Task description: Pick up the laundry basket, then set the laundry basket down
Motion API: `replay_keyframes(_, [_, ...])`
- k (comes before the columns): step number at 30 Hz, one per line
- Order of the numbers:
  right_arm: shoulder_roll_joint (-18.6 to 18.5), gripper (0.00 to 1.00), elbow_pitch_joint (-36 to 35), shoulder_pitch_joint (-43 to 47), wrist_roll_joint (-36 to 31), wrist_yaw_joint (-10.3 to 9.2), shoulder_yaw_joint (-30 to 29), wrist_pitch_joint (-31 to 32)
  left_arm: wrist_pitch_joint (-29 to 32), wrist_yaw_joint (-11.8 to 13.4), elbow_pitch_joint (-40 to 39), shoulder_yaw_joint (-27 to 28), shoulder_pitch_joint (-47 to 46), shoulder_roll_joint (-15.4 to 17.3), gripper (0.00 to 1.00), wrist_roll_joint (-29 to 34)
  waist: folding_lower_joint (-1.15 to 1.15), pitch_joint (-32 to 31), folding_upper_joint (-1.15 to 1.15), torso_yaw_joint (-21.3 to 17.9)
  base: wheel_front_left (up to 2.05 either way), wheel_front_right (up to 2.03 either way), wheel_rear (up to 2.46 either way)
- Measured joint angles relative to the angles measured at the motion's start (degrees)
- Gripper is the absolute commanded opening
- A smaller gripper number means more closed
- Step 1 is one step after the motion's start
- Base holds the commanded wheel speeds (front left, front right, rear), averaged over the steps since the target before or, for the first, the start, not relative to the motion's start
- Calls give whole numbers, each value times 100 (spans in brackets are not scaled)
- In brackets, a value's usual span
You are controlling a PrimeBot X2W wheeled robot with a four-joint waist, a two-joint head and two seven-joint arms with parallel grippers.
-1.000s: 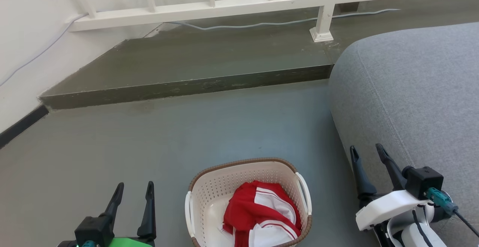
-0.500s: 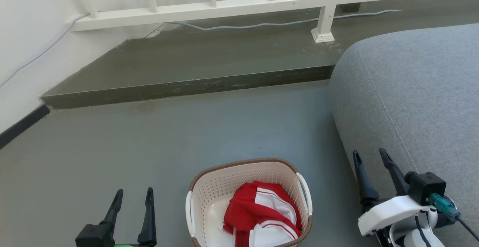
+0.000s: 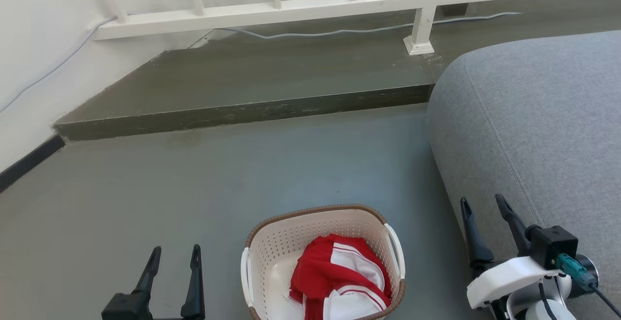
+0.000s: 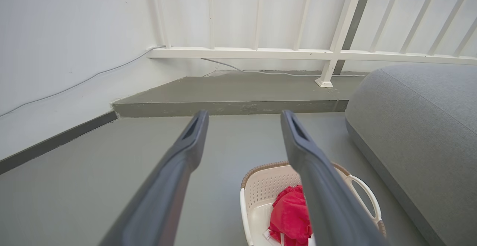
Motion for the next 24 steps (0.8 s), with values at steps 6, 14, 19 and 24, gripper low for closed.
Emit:
replay_keyframes(6, [11,0,-3,8,-42,-15,3,47,7,0,10,-5,3,-26,0,26,0,4,0,7,0,0,0])
replay_keyframes(14, [79,0,137,151,149,5,8,47,8,-56,127,-56,26,-89,0,-137,0,10,0,25,0,0,0])
replay_keyframes(19, [99,0,103,151,495,62,-4,56,8,-108,86,-55,109,-126,0,-500,0,16,0,65,0,0,0])
replay_keyframes(24, [136,0,83,149,996,120,-76,146,81,-119,79,22,108,-144,0,-1004,0,23,0,93,0,0,0])
